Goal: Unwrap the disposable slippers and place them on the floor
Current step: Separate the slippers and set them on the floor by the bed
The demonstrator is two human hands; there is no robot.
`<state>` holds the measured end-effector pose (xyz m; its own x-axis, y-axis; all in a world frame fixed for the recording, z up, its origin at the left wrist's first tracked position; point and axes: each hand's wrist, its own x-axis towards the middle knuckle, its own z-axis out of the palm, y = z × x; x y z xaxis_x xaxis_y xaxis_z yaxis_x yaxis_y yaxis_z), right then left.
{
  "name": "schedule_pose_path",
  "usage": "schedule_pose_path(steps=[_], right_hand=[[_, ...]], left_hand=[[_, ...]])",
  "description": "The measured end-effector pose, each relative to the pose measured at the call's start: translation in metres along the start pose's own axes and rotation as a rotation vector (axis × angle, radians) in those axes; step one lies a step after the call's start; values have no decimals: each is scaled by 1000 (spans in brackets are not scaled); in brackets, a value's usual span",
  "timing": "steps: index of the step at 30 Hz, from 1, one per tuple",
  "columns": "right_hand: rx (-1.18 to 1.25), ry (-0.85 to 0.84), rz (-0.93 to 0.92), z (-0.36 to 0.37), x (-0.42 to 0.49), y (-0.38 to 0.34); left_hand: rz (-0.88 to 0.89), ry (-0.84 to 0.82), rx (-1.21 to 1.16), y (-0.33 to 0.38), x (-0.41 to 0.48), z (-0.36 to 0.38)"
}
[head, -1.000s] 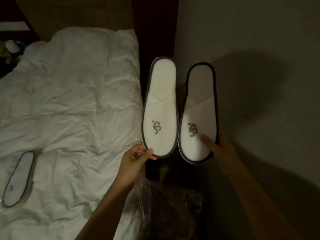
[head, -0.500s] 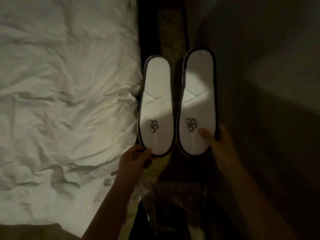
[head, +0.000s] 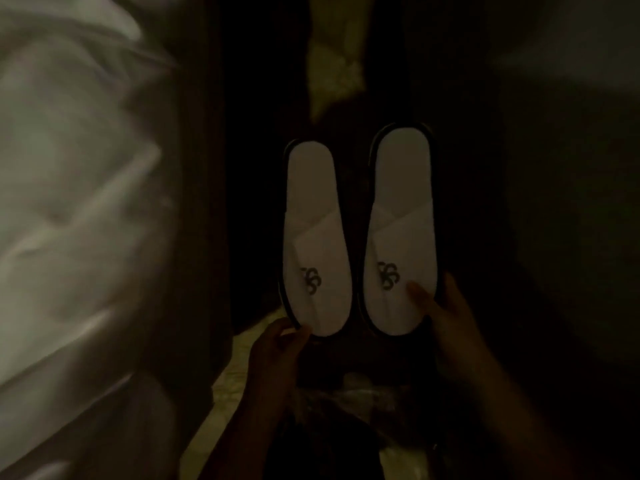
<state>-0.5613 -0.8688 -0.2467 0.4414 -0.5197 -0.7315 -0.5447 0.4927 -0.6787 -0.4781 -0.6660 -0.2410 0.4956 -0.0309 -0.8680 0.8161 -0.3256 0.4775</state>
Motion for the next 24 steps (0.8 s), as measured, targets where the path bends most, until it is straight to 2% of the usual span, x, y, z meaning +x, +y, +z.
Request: schedule_pose_path(steps=[8, 14, 17, 24], right_hand=[[-136, 43, 14, 18, 110, 110], [-223, -4, 28, 31, 183, 183], [-235, 20, 48, 33, 209, 214], [-318, 49, 116, 40, 235, 272]], left_hand=[[-22, 37, 18, -89, 136, 10], [-34, 30, 31, -145, 224, 12], [-27, -33, 79, -171, 256, 12], [-34, 15, 193, -221, 302, 0]])
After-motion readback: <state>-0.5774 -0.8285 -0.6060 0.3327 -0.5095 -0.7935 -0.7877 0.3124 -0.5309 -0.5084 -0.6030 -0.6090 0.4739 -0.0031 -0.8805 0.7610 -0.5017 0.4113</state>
